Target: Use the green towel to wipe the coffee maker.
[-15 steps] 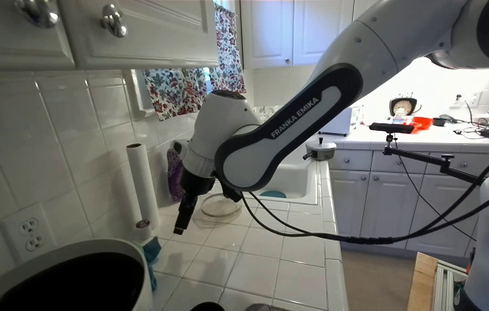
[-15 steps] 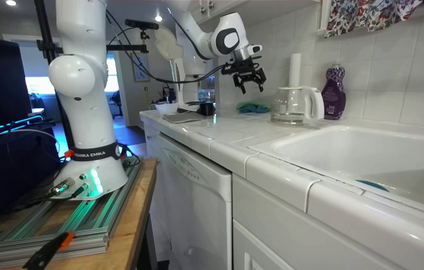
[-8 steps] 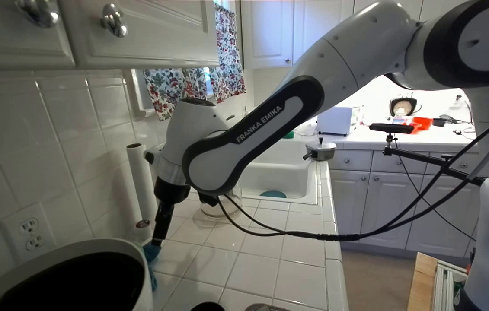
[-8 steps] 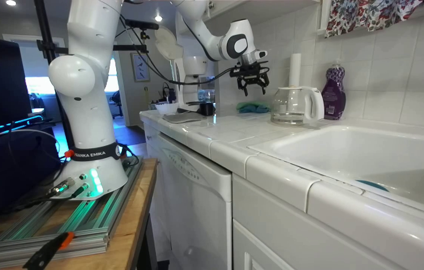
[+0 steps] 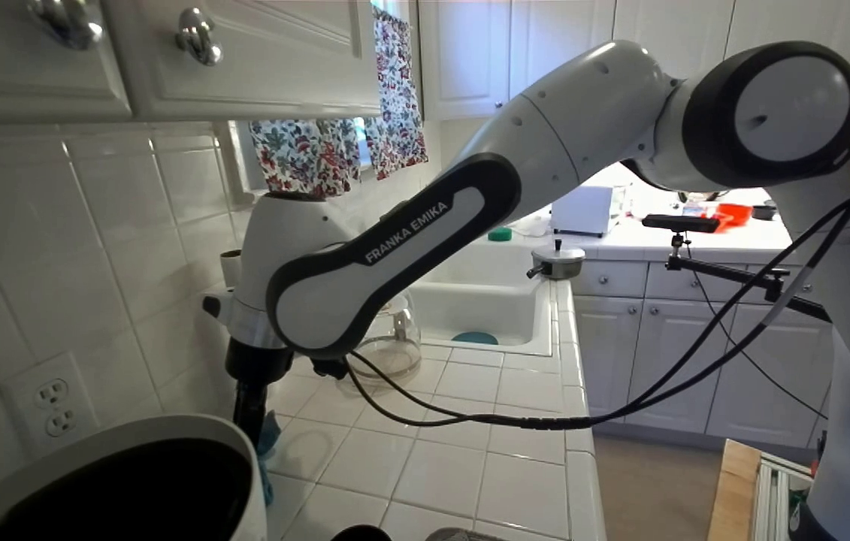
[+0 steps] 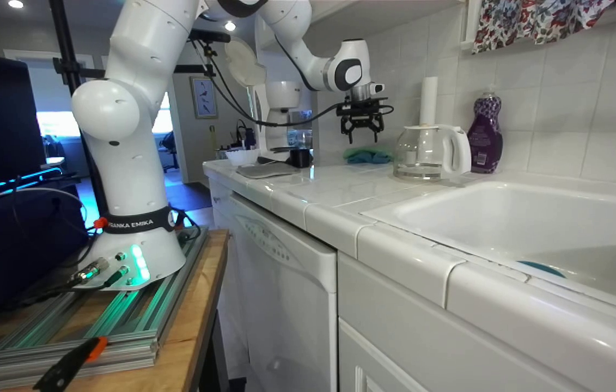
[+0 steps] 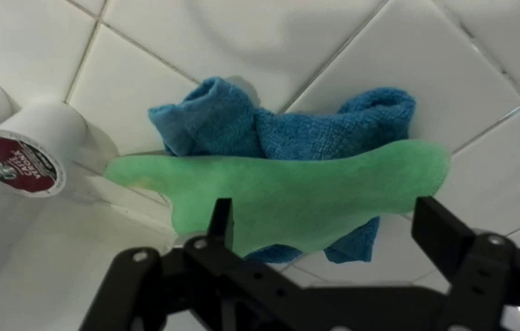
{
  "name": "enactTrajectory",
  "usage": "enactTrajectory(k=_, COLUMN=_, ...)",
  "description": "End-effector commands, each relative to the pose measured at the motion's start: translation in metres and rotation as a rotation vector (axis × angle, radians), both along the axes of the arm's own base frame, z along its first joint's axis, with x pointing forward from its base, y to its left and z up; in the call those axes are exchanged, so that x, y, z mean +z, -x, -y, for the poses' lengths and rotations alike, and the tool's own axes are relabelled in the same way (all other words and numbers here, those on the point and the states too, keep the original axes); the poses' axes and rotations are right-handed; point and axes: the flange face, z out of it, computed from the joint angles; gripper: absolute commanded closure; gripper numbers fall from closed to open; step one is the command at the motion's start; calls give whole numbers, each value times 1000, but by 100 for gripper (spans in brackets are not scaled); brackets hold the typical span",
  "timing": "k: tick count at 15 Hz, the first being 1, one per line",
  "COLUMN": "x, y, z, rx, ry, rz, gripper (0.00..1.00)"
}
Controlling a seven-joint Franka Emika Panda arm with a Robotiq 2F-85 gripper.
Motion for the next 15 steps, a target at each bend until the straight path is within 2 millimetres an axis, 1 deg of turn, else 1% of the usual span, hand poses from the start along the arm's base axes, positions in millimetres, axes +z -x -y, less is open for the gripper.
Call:
enactTrajectory(k=1, x=-7, y=-23, z=-14, rx=32, ry=-40, rz=-25, gripper=0)
enactTrajectory(k=4, x=-11, y=-33, z=-16, rx=21, ry=-45, rz=-33, gripper=0)
enactTrajectory(k=5, x=-13, y=-35, z=-15, rx=15, ry=-47, rz=-37, gripper=25)
enactTrajectory(k=6, x=-14, y=-38, z=-15, rx=14, ry=-49, rz=-40, gripper=26)
enactTrajectory(k=11, x=-16, y=-43, z=-15, rx=4, ry=-48, rz=-47, gripper=64)
enactTrajectory(k=15, x=-11, y=-39, z=-13, rx=-1, ry=-43, rz=-39, gripper=90)
